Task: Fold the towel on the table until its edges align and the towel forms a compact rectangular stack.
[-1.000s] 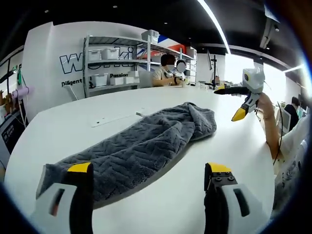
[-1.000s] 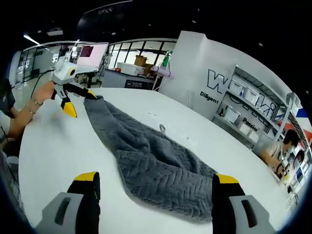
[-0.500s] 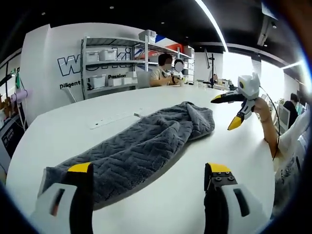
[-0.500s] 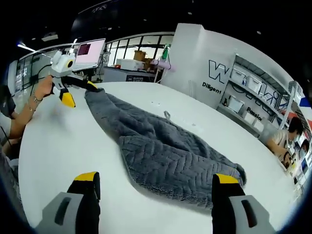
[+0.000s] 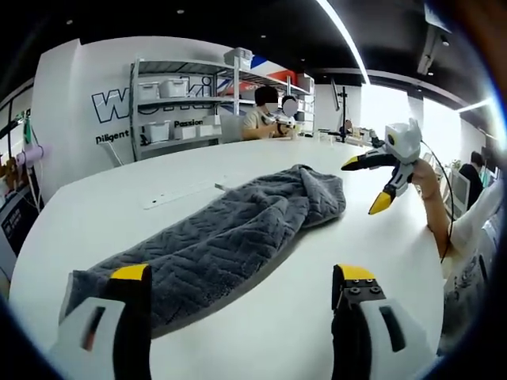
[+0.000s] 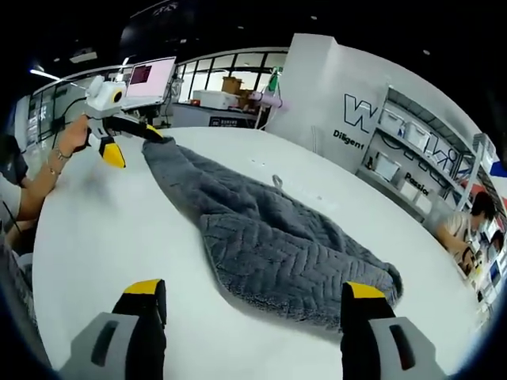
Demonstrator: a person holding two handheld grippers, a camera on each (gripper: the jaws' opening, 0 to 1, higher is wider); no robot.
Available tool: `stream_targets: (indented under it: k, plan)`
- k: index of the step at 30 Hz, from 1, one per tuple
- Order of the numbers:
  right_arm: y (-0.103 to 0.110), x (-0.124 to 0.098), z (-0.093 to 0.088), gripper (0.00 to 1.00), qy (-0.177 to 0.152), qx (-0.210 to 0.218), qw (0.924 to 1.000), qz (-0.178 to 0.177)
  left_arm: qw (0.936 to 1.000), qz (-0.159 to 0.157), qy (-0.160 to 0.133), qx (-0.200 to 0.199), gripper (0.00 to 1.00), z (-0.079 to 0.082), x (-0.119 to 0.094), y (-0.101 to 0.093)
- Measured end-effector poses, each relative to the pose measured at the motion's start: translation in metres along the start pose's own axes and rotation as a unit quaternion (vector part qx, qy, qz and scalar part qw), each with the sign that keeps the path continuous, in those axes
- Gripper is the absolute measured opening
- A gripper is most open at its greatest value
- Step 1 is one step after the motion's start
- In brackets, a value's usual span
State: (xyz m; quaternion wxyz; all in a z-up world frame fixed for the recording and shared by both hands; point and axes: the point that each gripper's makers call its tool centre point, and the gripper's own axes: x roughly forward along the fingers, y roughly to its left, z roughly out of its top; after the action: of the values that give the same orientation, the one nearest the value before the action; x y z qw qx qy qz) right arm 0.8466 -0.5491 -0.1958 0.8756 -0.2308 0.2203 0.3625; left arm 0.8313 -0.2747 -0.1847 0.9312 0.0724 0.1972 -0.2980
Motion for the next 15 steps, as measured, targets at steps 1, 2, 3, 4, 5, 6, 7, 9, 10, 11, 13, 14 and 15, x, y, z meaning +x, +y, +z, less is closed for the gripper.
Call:
stream_targets:
  k: [1, 2, 3, 4, 5, 6, 7, 9, 10, 11, 13, 14, 15]
  plan:
    - [0.001, -0.001, 0.001, 0.96, -0.003, -0.001, 1.0000, 0.000, 1.0000, -0.002, 0.001, 0.001, 0.99, 0.000, 0.001, -0.001]
    - [0.000, -0.003, 0.003, 0.96, -0.006, -0.001, 1.0000, -0.001, 1.0000, -0.003, 0.002, 0.003, 0.99, 0.000, 0.001, -0.002]
    - [0.000, -0.004, 0.005, 0.96, -0.011, -0.001, 0.9999, -0.004, 1.0000, -0.006, 0.003, 0.005, 0.99, 0.000, 0.001, -0.004]
    - [0.001, -0.006, 0.006, 0.96, -0.015, 0.001, 0.9999, -0.005, 1.0000, -0.009, 0.002, 0.001, 0.99, -0.001, 0.001, -0.005]
    - [0.002, -0.007, 0.007, 0.97, -0.019, 0.002, 0.9998, -0.005, 0.9999, -0.011, 0.001, -0.003, 0.99, -0.002, 0.001, -0.005]
    - [0.004, -0.009, 0.008, 0.97, -0.023, 0.004, 0.9997, -0.006, 0.9999, -0.013, 0.000, -0.007, 0.99, -0.003, 0.001, -0.006]
    - [0.005, -0.010, 0.009, 0.97, -0.027, 0.005, 0.9996, -0.006, 0.9998, -0.016, -0.001, -0.011, 0.99, -0.004, 0.001, -0.007]
    - [0.008, -0.013, 0.007, 0.98, -0.025, -0.001, 0.9997, -0.008, 0.9998, -0.010, 0.002, -0.017, 0.98, -0.009, -0.005, -0.006]
    - [0.008, -0.015, 0.006, 0.98, -0.025, -0.001, 0.9996, -0.010, 0.9998, -0.008, 0.002, -0.017, 0.98, -0.009, -0.006, -0.006]
    - [0.008, -0.017, 0.005, 0.98, -0.025, -0.001, 0.9996, -0.013, 0.9999, -0.001, -0.003, -0.017, 0.98, -0.010, -0.012, -0.004]
    - [0.008, -0.021, 0.002, 0.98, -0.025, -0.001, 0.9995, -0.019, 0.9997, 0.015, -0.012, -0.018, 0.98, -0.010, -0.025, -0.001]
    - [0.008, -0.022, 0.001, 0.98, -0.026, 0.000, 0.9995, -0.020, 0.9995, 0.017, -0.016, -0.020, 0.98, -0.010, -0.028, -0.001]
    - [0.009, -0.025, 0.001, 0.99, -0.030, 0.004, 0.9993, -0.023, 0.9992, 0.022, -0.022, -0.026, 0.98, -0.011, -0.035, -0.001]
